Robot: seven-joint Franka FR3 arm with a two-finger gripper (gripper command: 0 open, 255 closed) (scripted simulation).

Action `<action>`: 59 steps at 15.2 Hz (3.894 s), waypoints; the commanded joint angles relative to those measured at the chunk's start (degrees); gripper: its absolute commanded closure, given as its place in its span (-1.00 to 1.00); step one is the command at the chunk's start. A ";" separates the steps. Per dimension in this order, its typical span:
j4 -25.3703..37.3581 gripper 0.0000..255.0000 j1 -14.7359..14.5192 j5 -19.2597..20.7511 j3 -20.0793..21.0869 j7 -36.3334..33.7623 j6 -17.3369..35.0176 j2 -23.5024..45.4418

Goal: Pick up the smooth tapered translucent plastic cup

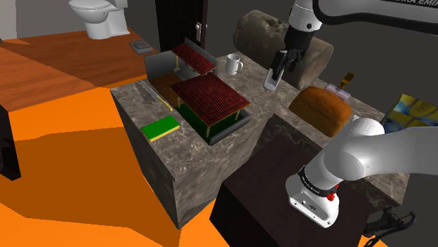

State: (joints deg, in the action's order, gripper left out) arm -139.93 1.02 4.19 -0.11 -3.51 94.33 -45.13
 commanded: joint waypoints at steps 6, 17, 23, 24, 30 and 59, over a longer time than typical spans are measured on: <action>2.02 -1.00 2.15 2.24 -5.37 4.50 5.47 7.88; 12.53 -1.00 4.94 1.81 -16.14 15.10 14.77 29.00; 21.67 -1.00 6.54 -2.45 -20.69 21.99 17.24 42.22; 23.44 -1.00 6.96 -3.42 -21.26 23.19 17.40 44.53; 32.39 -1.00 9.85 -8.57 -22.90 28.68 17.81 55.97; 34.54 1.00 9.78 -8.05 -22.99 28.33 14.68 54.90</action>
State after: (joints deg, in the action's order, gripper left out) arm -106.14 10.79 -3.88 -23.10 24.86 109.76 9.77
